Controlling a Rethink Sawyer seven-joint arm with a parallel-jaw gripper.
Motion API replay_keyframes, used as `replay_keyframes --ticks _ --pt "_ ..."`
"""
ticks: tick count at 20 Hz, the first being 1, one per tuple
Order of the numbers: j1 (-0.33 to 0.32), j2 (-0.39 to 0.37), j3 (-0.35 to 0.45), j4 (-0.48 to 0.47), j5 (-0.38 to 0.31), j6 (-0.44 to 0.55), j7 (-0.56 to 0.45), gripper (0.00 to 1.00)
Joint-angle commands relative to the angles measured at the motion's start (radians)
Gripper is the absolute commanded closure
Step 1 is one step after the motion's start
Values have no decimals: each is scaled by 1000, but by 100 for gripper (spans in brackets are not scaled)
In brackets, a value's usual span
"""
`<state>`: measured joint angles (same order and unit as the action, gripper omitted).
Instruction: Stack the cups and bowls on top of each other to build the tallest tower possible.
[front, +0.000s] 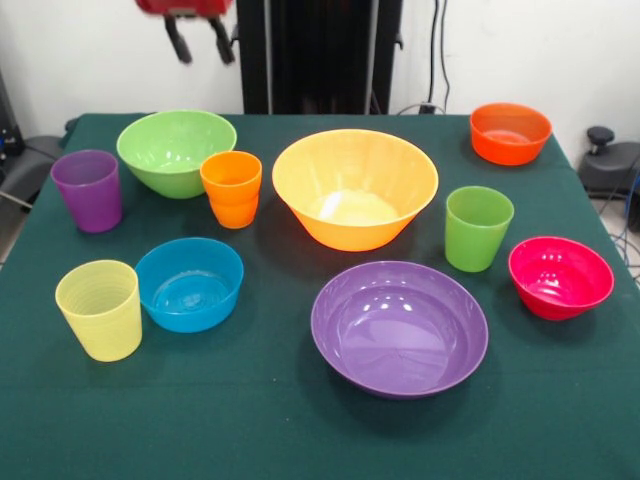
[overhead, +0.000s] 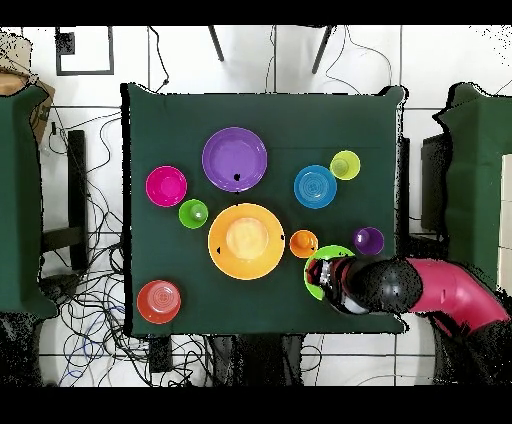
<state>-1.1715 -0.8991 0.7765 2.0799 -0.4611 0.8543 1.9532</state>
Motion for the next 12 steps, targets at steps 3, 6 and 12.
replay_keyframes --ticks 3,6,12 --pt "-24 -289 175 129 167 189 -268 0" --pt "11 -224 145 100 97 173 -218 0" --pt "11 -176 134 101 46 133 -205 0"
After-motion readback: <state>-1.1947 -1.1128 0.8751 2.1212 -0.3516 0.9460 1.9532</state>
